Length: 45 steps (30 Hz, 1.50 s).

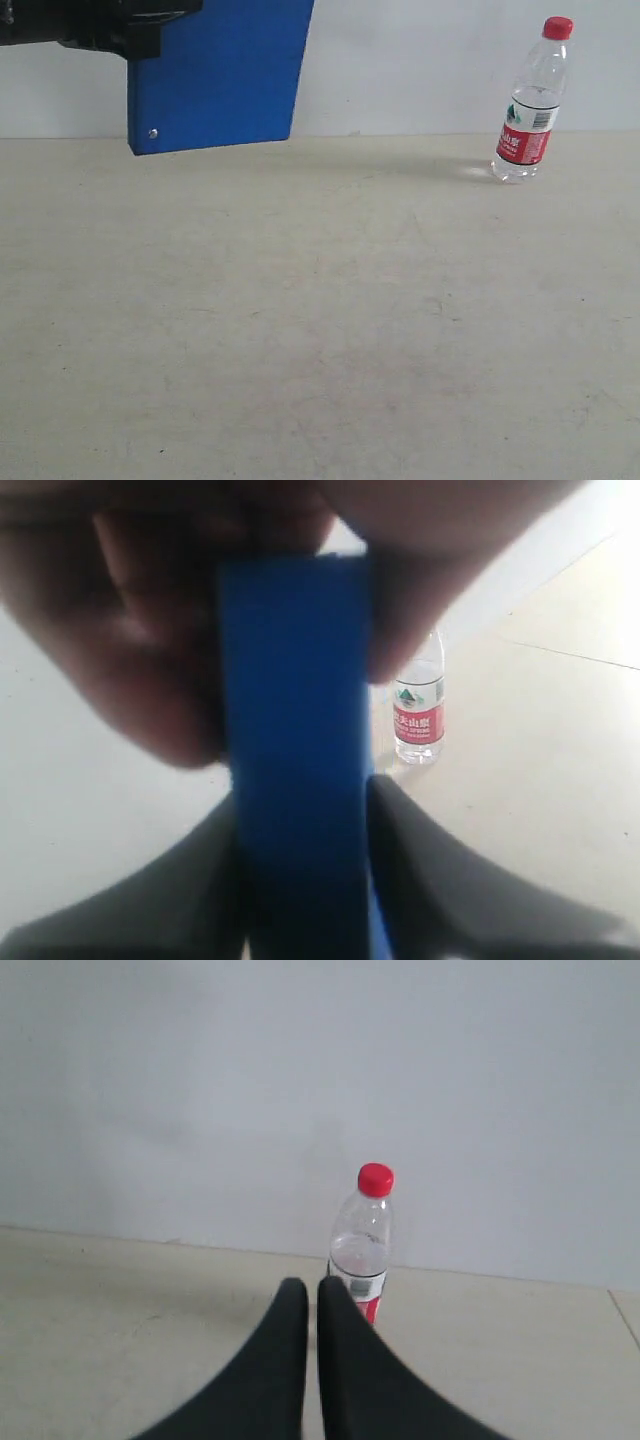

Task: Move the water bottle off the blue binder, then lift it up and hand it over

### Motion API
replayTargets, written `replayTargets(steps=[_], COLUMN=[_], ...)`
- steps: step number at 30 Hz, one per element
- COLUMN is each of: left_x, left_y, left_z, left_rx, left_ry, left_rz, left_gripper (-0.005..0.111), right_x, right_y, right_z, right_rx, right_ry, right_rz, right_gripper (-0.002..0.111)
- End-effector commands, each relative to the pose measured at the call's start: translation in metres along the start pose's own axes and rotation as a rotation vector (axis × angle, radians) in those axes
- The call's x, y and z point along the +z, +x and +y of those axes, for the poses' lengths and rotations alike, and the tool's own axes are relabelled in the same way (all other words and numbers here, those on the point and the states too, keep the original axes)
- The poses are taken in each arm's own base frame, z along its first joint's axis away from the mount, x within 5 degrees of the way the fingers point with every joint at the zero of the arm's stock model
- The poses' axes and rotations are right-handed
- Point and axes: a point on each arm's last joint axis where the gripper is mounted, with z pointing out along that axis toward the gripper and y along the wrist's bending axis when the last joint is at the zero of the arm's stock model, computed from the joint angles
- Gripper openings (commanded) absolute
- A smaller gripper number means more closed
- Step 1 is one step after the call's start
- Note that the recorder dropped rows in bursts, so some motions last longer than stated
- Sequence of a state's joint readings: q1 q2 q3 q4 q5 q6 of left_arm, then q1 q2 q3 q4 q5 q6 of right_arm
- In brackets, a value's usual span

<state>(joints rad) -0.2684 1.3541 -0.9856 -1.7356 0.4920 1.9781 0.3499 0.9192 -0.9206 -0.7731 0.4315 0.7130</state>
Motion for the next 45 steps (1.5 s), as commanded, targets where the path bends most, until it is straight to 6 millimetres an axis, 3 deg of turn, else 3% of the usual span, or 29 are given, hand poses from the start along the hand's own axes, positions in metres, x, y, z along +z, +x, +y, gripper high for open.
replayTargets(steps=[1, 4, 7, 9, 13, 16, 19, 22, 25, 27, 28, 32, 36, 40, 45], left_x=[-0.002, -0.002, -0.003, -0.004, -0.012, -0.024, -0.044, -0.075, -0.113, -0.136, -0.144, -0.185, -0.215, -0.234, -0.236], left_y=[-0.003, -0.002, 0.004, 0.015, 0.048, 0.060, 0.052, 0.028, 0.001, -0.006, -0.005, 0.015, 0.051, 0.085, 0.127], left_z=[0.000, 0.003, 0.008, 0.012, 0.025, 0.035, 0.042, 0.038, 0.012, -0.011, -0.020, -0.045, -0.057, -0.065, -0.074], left_rx=[-0.011, -0.065, -0.141, -0.156, -0.086, 0.057, 0.115, 0.081, 0.084, 0.109, 0.095, 0.003, -0.127, -0.314, -0.381], left_ry=[-0.014, -0.040, -0.111, -0.172, -0.378, -0.489, -0.558, -0.613, -0.566, -0.513, -0.497, -0.576, -0.727, -0.827, -0.842], left_rz=[-0.009, 0.001, 0.038, 0.089, 0.252, 0.360, 0.357, 0.239, 0.053, -0.049, -0.084, -0.173, -0.215, -0.299, -0.309], left_gripper=[0.063, 0.072, 0.071, 0.061, 0.008, 0.006, 0.004, 0.004, 0.004, 0.004, 0.004, 0.004, 0.004, 0.004, 0.004], right_x=[-0.026, -0.036, -0.045, -0.055, -0.088, -0.123, -0.159, -0.196, -0.234, -0.260, -0.263, -0.253, -0.220, -0.171, -0.117], right_y=[-0.004, -0.004, -0.004, -0.005, -0.012, -0.016, -0.011, 0.003, 0.023, 0.040, 0.044, 0.064, 0.083, 0.108, 0.164], right_z=[-0.012, -0.018, -0.023, -0.027, -0.035, -0.044, -0.056, -0.072, -0.083, -0.085, -0.082, -0.051, -0.010, 0.001, 0.000], right_rx=[0.008, -0.038, -0.093, -0.095, -0.062, -0.027, 0.013, 0.045, 0.111, 0.158, 0.164, 0.065, -0.022, 0.122, 0.331], right_ry=[0.042, 0.072, 0.097, 0.111, 0.101, 0.088, 0.109, 0.164, 0.166, 0.085, 0.034, -0.271, -0.583, -0.562, -0.402], right_rz=[-0.031, -0.024, -0.017, -0.032, -0.161, -0.294, -0.388, -0.437, -0.509, -0.577, -0.572, -0.321, -0.338, -0.432, -0.371], right_gripper=[0.001, 0.001, 0.001, 0.001, 0.001, 0.001, 0.001, 0.001, 0.001, 0.001, 0.001, 0.001, 0.001, 0.001, 0.001])
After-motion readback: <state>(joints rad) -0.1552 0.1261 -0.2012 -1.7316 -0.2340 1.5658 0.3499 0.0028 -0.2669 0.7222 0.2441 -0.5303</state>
